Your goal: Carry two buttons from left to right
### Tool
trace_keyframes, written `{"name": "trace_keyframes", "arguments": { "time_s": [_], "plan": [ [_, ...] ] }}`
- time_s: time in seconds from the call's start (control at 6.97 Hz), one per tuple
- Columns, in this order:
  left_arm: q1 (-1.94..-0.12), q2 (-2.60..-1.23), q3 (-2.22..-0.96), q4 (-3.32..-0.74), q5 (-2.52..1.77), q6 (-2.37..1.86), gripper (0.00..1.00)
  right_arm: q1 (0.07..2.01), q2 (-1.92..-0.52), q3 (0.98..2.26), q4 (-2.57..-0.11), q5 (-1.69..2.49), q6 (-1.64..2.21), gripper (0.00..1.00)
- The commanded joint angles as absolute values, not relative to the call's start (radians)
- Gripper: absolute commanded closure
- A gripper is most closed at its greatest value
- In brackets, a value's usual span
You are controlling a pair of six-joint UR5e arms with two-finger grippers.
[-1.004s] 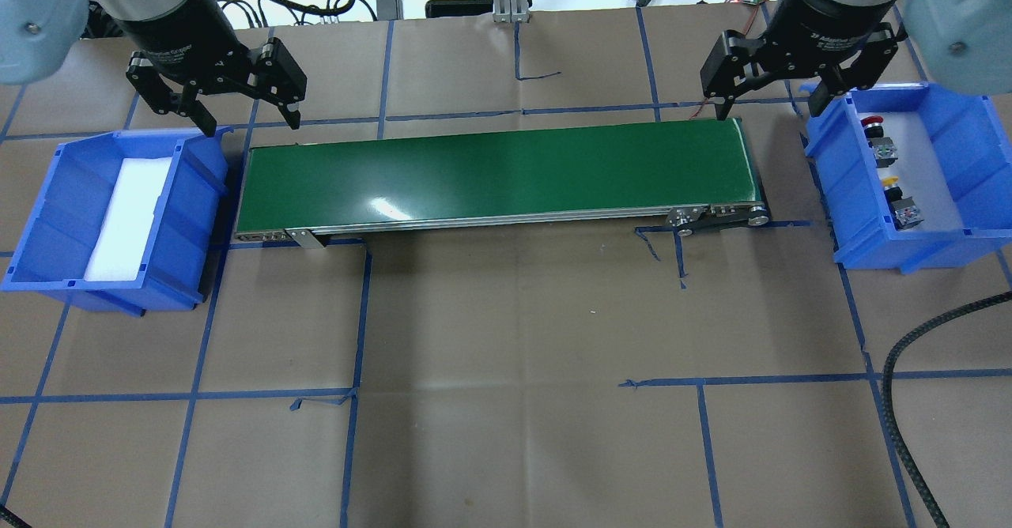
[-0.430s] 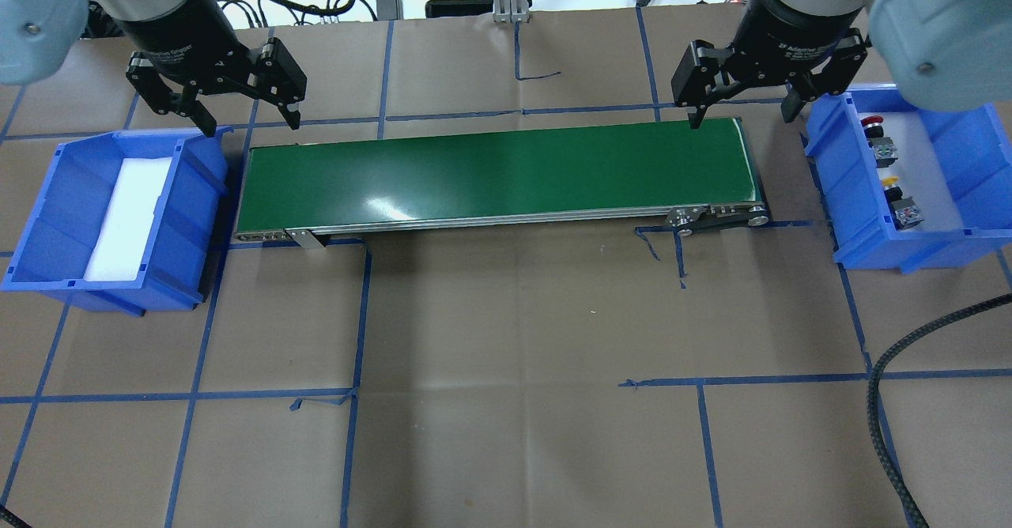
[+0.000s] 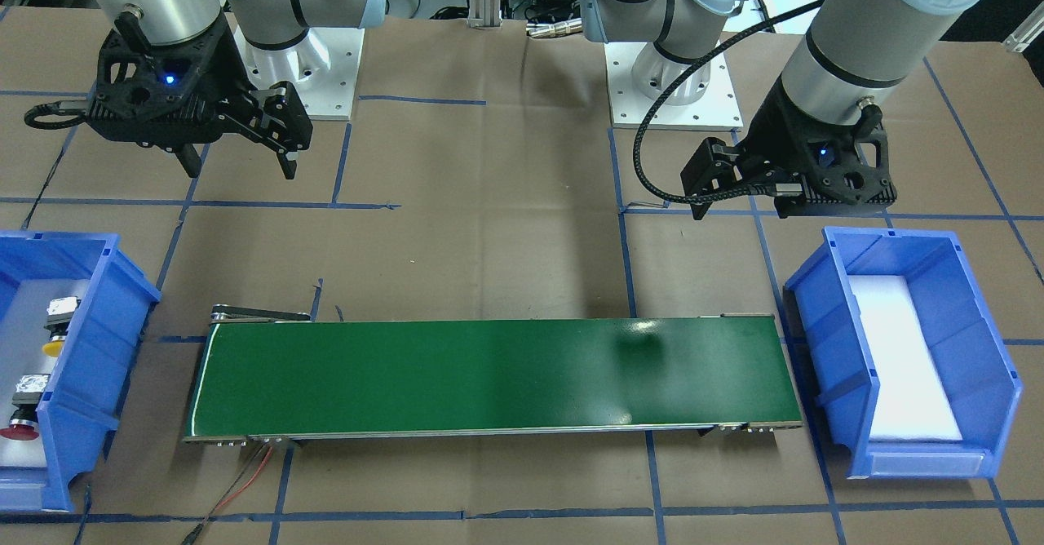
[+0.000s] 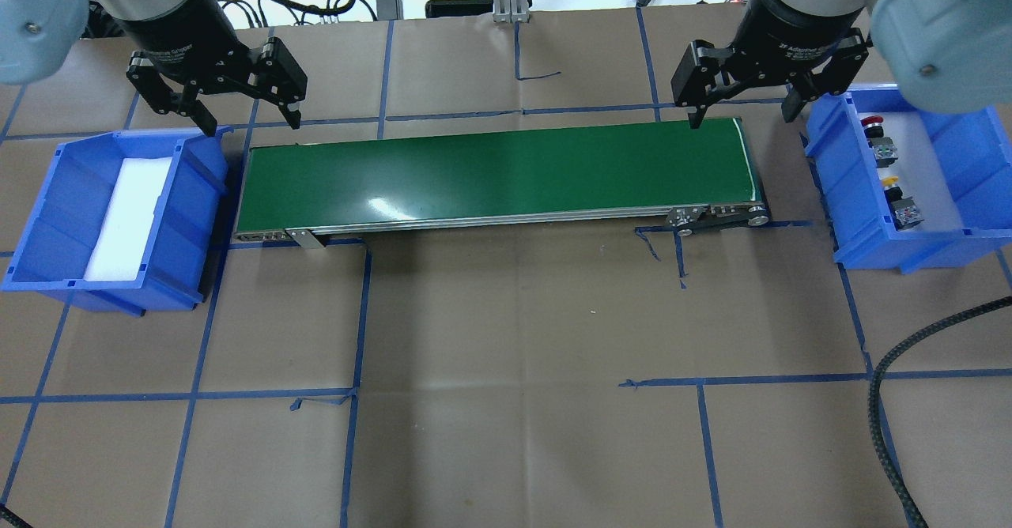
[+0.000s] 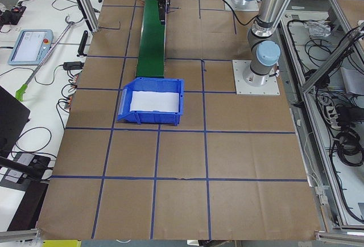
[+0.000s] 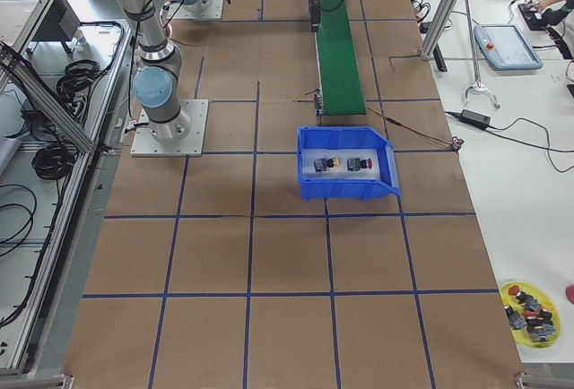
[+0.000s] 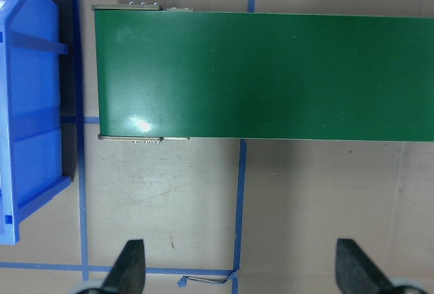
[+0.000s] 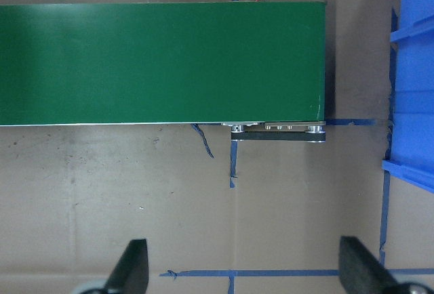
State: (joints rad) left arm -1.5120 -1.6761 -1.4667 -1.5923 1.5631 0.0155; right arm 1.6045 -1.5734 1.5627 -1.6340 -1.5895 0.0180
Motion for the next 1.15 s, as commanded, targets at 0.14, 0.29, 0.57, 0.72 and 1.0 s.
{"name": "trace_keyframes", "arguments": {
  "time_s": [0.14,0.29,0.57,0.72,1.0],
  "plan": [
    [-1.511,-1.677,-1.466,-1.592,1.563,0.014,0.01,1.605,-1.603,1.592,-1.652,-1.588,0.017,0.00],
    [-1.511,-1.677,-1.465,-1.592,1.563,0.014,0.01,1.605,-1.601,1.588,-1.654,-1.589,0.017,0.00],
    [-1.511,-1.675,-1.465,-1.592,1.562,0.014,0.01,1.605,-1.601,1.582,-1.655,-1.583,0.017,0.00],
    [-1.512,-1.677,-1.465,-1.592,1.563,0.014,0.01,1.605,-1.601,1.582,-1.655,-1.583,0.017,0.00],
    [-1.511,-1.675,-1.465,-1.592,1.563,0.014,0.01,1.603,-1.592,1.578,-1.658,-1.577,0.017,0.00]
  ]
}}
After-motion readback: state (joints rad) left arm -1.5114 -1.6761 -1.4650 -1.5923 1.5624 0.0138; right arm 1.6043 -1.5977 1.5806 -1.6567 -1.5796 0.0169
